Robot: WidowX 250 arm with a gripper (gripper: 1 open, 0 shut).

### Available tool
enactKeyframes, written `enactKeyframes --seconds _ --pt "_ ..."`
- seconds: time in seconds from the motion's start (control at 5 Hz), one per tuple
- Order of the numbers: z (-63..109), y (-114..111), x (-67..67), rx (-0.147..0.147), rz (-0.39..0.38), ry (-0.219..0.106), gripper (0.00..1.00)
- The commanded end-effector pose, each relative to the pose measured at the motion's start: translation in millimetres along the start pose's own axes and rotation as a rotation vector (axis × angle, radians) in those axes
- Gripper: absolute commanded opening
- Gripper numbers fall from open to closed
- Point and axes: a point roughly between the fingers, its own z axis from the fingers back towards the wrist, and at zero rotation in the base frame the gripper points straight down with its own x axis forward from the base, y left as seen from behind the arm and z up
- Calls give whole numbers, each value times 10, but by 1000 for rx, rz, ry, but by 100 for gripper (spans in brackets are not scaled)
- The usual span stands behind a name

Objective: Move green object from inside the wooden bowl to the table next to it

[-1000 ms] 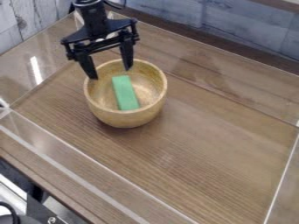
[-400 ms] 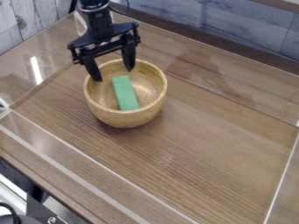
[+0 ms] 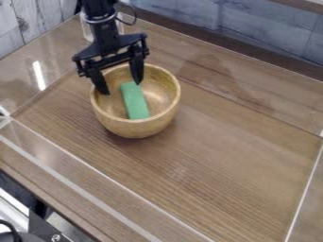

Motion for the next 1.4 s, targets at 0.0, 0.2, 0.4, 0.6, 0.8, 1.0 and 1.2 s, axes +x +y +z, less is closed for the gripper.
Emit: enactKeyframes --seconds 0.0,0.2,0.4,0.6,0.8,1.0,1.2 --pt "110 -121 85 -34 -53 -35 100" --pt "79 -210 57 -40 -108 -13 100" --pt "73 -253 149 -49 -67 -4 100" --pt "86 -273 232 -55 -31 9 100" --pt "4 -231 177 -43 -15 4 100" --pt "-72 -299 104 -32 9 -3 0" --pt "-30 -363 35 -38 35 6 0"
